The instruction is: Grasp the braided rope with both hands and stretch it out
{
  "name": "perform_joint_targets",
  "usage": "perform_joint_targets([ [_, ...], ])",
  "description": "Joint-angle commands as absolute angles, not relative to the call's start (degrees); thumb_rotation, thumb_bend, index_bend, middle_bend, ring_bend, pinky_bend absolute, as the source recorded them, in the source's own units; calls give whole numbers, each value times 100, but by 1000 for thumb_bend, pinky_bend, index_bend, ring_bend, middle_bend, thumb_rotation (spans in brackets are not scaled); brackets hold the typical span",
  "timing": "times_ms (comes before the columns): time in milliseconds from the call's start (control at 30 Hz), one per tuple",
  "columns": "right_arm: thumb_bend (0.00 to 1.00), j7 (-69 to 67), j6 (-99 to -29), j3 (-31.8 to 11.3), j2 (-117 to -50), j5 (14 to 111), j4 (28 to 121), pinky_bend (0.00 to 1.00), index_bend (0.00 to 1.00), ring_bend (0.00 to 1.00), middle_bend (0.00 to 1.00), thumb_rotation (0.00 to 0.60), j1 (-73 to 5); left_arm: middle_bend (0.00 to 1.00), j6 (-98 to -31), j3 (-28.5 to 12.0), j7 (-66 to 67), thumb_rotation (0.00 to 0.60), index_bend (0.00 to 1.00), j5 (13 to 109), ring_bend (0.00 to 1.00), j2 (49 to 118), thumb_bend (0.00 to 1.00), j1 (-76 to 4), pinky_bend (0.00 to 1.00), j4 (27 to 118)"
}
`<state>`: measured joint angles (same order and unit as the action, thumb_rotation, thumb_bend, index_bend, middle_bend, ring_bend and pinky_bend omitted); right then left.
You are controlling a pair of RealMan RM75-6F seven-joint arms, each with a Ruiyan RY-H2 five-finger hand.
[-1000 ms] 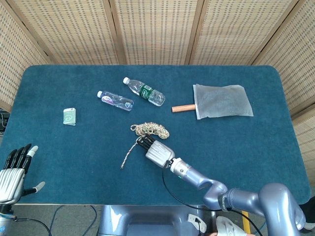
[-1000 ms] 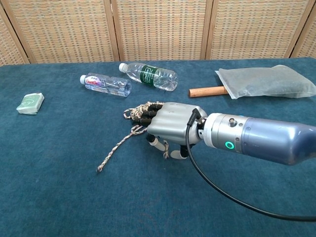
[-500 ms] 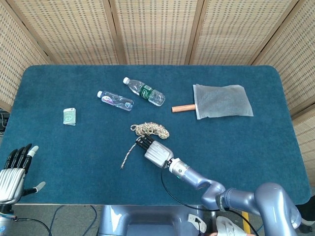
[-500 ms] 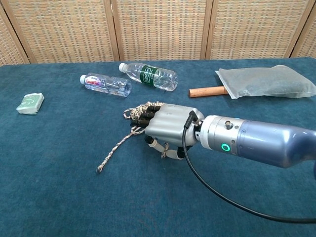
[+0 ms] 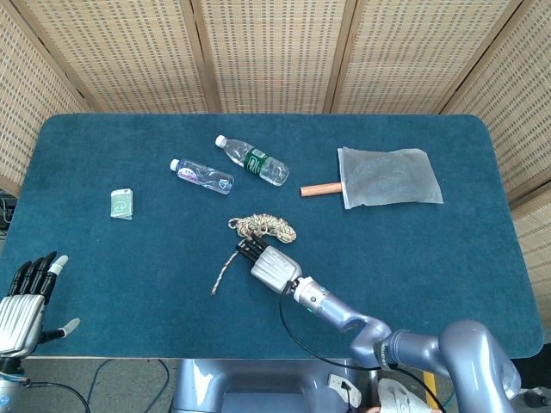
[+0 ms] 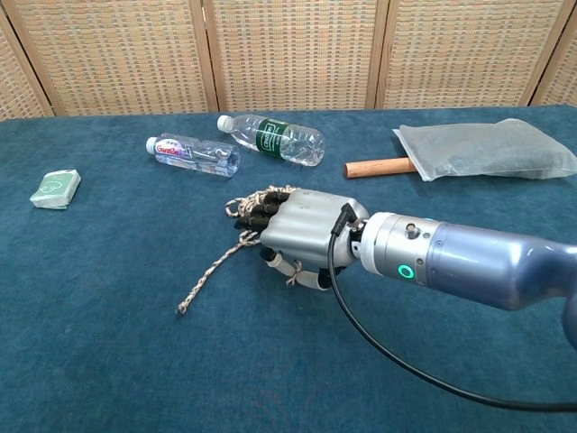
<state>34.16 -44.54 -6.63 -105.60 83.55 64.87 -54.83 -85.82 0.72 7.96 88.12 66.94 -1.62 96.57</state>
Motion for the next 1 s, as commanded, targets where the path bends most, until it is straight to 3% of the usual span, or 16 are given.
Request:
perform_joint_targets([
  [33, 461, 3368, -4505, -655, -10587, 8377, 6455, 0, 598, 0, 0, 600, -5485, 0, -8579, 70, 798, 600, 0, 8812, 0, 6697, 0, -167, 0, 9657],
  [400, 499, 2812, -4868, -545, -10428, 8650, 6491, 0, 616, 0, 0, 600, -5424, 0, -8396, 12, 878, 600, 0, 8917, 0, 6806, 0, -371, 0, 9456],
  [667, 498, 2618, -5098, -382, -10083, 8930, 6612, 0, 616, 0, 0, 600, -5366, 0, -7865, -192, 786, 600, 6, 9722, 0, 7239, 65, -1288, 0, 8513],
  [900, 498, 2828, -5154, -240, -9802, 9103, 6641, 0, 616, 0, 0, 600, -5338, 0, -7311, -62, 200, 600, 202, 10791, 0, 7682, 187, -2381, 0, 7602],
  [1000, 498, 2904, -5138, -201, -9675, 9085, 6633, 0, 616, 0, 0, 600, -5292, 0, -7182, -60, 147, 600, 236, 11048, 0, 7978, 224, -2748, 0, 7241],
])
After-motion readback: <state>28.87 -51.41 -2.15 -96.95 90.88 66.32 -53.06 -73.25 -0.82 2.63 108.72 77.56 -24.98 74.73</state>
